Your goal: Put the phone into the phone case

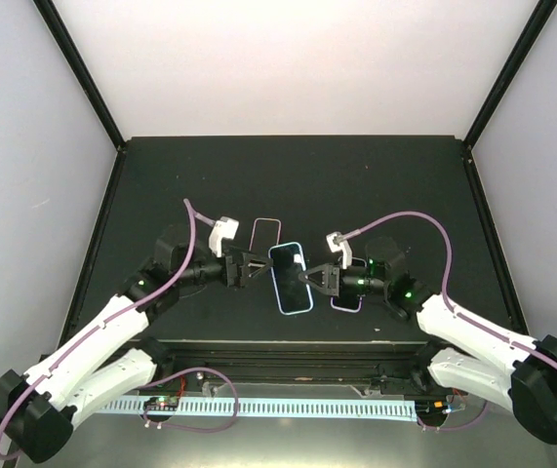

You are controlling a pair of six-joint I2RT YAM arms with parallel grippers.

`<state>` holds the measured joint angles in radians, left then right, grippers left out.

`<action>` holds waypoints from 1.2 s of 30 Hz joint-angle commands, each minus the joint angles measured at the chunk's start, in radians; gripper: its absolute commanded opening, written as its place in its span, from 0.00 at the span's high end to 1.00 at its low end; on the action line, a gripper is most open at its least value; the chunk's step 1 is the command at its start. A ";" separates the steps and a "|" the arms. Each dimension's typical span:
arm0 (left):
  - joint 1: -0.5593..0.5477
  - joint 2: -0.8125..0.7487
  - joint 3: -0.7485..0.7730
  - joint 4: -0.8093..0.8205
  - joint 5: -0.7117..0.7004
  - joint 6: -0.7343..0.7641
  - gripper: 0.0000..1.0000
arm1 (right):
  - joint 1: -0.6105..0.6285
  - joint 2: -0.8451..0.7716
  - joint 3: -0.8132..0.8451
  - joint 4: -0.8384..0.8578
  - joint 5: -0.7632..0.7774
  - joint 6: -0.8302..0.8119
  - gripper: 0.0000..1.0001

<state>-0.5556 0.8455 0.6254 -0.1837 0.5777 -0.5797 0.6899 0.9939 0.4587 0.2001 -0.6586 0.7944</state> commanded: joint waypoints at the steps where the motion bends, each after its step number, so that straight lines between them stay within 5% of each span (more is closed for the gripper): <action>1: 0.005 -0.056 0.033 -0.088 -0.113 0.065 0.01 | -0.010 0.025 0.064 -0.009 0.153 -0.038 0.99; 6: 0.004 -0.113 0.019 -0.139 -0.179 0.108 0.01 | -0.057 0.130 0.142 -0.129 0.317 -0.070 0.99; 20: 0.005 -0.158 -0.037 -0.140 -0.161 0.099 0.01 | -0.195 0.568 0.280 0.046 0.226 0.041 0.99; 36: 0.005 -0.175 -0.041 -0.146 -0.164 0.072 0.01 | -0.266 0.727 0.336 0.003 0.217 0.056 0.83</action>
<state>-0.5556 0.6857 0.5785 -0.3161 0.4187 -0.4980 0.4419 1.7172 0.7692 0.2054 -0.4404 0.8700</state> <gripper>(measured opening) 0.989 0.131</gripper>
